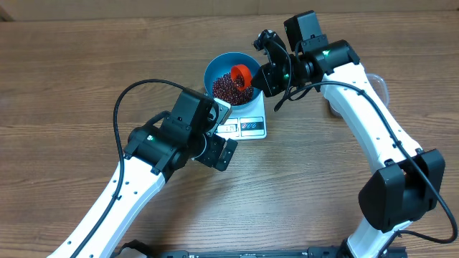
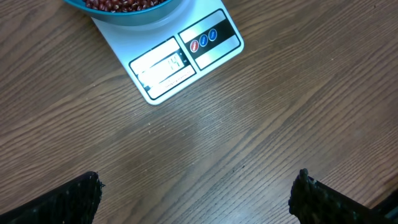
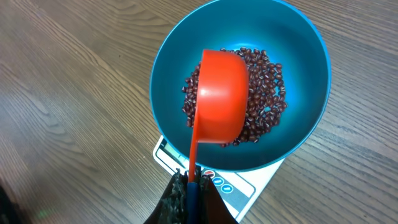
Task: Scoop item into bowl and weigh 150g on scale
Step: 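Rock the scoop over the bowl to trickle more beans in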
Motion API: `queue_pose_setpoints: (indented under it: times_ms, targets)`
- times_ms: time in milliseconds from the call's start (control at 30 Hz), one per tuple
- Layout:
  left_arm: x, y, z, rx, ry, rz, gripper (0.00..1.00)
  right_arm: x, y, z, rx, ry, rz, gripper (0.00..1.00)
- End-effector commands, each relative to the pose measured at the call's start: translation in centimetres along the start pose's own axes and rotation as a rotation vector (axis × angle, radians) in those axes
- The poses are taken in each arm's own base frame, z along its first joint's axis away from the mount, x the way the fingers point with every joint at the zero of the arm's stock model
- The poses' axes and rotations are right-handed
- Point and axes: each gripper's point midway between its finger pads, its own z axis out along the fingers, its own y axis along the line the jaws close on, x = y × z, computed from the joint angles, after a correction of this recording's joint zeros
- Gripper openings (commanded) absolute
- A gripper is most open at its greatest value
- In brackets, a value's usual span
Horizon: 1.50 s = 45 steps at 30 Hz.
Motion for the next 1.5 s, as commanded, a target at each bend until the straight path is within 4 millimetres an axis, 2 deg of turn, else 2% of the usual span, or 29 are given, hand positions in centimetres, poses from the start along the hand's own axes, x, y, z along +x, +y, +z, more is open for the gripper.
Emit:
queue_pose_setpoints:
  times_ms: [0,433,500,600,667,767,1467]
  targets:
    - [-0.1,-0.4,-0.1,0.016,-0.006,0.006,1.0,-1.4,0.6,-1.3,0.009,-0.048,-0.015,0.04]
    - [-0.1,-0.4,-0.1,0.016,-0.006,0.006,1.0,-1.9,-0.3,-1.4,0.057,-0.066,0.047,0.03]
    - [-0.1,-0.4,-0.1,0.016,-0.006,0.006,1.0,-1.7,0.4,-1.3,0.021,-0.059,0.031,0.04]
    - [-0.1,-0.4,-0.1,0.016,-0.006,0.006,1.0,-0.9,2.7,-1.3,-0.104,-0.038,-0.147,0.03]
    - [-0.1,-0.4,-0.1,0.016,-0.006,0.006,1.0,-1.1,1.8,-1.3,-0.052,-0.038,-0.115,0.04]
    - [-0.1,-0.4,-0.1,0.016,-0.006,0.006,1.0,-1.8,-0.5,-1.3,0.076,-0.06,0.037,0.04]
    - [-0.1,-0.4,-0.2,0.016,-0.006,0.006,1.0,-1.9,-0.6,-1.3,0.081,-0.067,0.047,0.04]
